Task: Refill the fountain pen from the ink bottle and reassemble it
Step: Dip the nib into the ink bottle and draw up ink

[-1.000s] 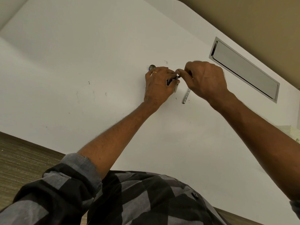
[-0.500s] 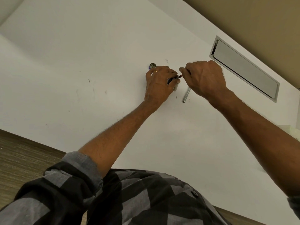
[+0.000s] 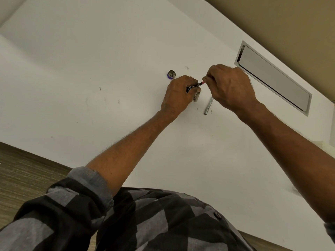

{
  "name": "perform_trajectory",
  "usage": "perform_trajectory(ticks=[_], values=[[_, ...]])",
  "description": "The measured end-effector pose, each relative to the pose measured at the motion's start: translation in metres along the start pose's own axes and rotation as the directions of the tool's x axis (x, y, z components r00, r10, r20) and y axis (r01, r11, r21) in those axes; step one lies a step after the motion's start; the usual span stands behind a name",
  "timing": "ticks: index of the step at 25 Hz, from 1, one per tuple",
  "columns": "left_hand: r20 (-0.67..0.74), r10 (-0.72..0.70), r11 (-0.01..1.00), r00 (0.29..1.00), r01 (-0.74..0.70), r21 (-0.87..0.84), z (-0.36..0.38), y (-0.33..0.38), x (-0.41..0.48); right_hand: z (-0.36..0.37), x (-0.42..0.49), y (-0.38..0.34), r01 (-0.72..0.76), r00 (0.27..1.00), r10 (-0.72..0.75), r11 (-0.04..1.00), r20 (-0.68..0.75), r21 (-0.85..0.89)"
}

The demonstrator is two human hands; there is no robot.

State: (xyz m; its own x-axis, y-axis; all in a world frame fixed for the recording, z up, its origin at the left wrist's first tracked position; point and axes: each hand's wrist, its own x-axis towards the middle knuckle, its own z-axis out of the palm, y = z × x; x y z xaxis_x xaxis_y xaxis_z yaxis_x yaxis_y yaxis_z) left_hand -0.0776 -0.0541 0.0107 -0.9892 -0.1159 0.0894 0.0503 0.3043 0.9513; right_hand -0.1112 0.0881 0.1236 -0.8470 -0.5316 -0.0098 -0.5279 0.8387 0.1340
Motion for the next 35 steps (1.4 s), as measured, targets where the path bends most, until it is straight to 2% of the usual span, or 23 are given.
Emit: perform_trajectory(ticks=[5,9,13,19,22,24,28,31,35], values=[[0.003,-0.016,1.000,1.000,0.016,-0.022,0.000,0.003,-0.003,0.004,0.000,-0.001,-0.062,0.996,0.065,0.997,0.054,-0.040],[0.038,-0.003,1.000,0.999,0.004,-0.020,-0.003,0.000,0.000,-0.003,-0.004,-0.001,0.022,0.999,-0.025,0.996,0.025,0.090],[0.095,-0.006,1.000,0.995,0.006,0.001,-0.006,0.000,0.006,0.002,-0.003,0.000,0.017,1.000,-0.017,0.996,0.006,0.085],[0.093,-0.017,1.000,0.995,0.018,-0.005,-0.002,0.000,0.003,0.006,0.000,-0.002,-0.020,0.999,0.015,0.991,-0.039,-0.129],[0.094,-0.017,1.000,0.995,0.016,0.008,-0.003,-0.001,0.004,0.004,-0.001,0.000,-0.031,0.999,0.029,0.997,-0.025,-0.073],[0.086,-0.019,1.000,0.996,0.019,0.001,-0.005,-0.002,0.006,0.002,-0.004,0.002,0.022,0.999,-0.023,1.000,-0.041,-0.018],[0.098,-0.001,1.000,0.995,0.000,0.009,-0.005,-0.001,0.006,0.002,-0.006,0.006,0.097,0.995,-0.100,0.990,-0.021,-0.103],[0.094,-0.012,1.000,0.995,0.012,0.002,-0.003,0.001,0.005,0.004,-0.003,0.004,0.061,0.998,-0.064,0.989,-0.014,-0.132],[0.096,-0.032,0.999,0.995,0.033,0.001,-0.004,0.001,0.006,0.006,-0.003,0.006,-0.005,1.000,0.007,0.997,0.024,-0.073]])
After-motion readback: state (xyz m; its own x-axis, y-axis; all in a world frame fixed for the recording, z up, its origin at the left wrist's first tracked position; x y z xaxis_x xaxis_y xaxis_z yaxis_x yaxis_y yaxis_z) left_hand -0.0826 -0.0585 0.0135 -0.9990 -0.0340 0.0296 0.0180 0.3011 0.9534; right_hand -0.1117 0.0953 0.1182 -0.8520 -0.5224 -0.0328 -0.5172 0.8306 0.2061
